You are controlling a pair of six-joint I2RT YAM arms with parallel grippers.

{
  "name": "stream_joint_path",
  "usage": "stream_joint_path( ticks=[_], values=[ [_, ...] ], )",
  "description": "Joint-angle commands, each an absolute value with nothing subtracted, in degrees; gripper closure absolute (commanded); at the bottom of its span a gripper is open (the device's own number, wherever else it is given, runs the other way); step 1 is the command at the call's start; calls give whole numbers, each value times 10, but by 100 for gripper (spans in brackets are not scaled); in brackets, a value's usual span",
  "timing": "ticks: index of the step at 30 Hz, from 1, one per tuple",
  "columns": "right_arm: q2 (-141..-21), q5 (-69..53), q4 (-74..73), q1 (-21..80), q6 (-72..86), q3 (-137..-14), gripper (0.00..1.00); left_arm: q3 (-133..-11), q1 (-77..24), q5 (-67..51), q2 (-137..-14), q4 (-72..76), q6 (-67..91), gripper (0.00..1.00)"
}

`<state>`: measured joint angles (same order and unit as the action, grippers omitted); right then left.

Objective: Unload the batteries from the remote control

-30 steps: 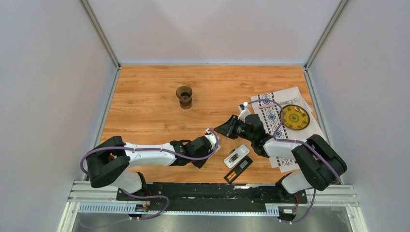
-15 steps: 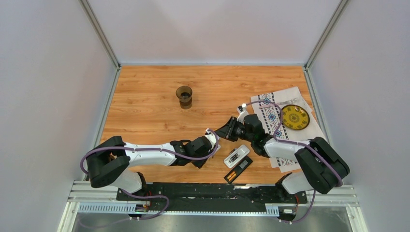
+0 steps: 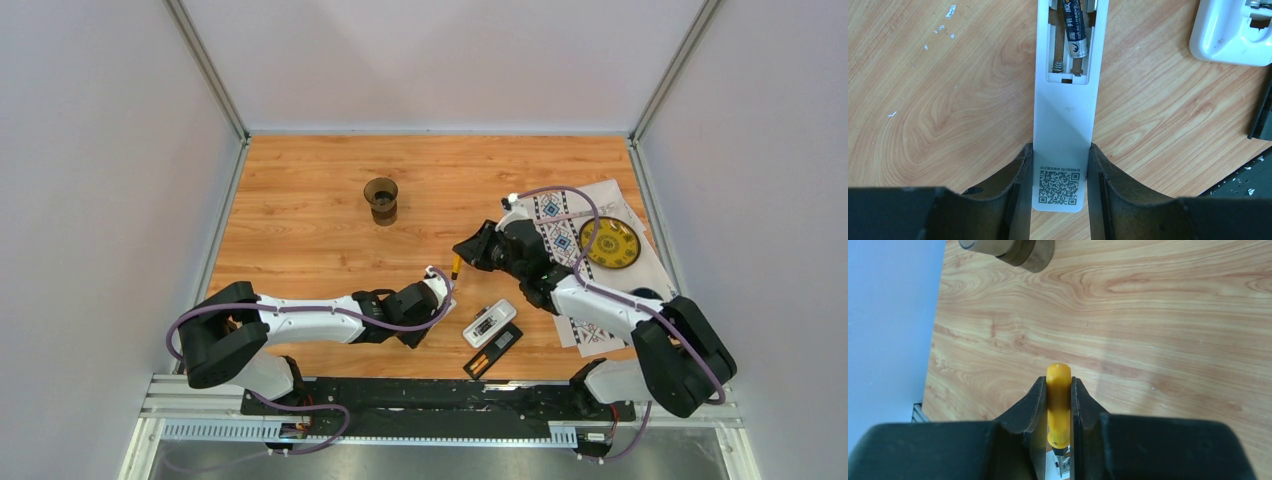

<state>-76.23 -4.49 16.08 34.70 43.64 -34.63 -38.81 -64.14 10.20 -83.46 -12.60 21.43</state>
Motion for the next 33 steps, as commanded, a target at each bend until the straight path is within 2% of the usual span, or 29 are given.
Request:
stream_joint_path(
  ticks=[1, 18, 33],
  values=[
    [-782, -1, 146, 345, 394, -377, 100, -383, -642, 98, -854, -154, 227, 100],
    [-870, -9, 213, 347, 442, -371, 100, -387, -642, 93, -863, -150, 229, 100],
    [-904, 33, 201, 402, 475, -396, 100, -388, -642, 99, -860, -151, 232, 100]
  ],
)
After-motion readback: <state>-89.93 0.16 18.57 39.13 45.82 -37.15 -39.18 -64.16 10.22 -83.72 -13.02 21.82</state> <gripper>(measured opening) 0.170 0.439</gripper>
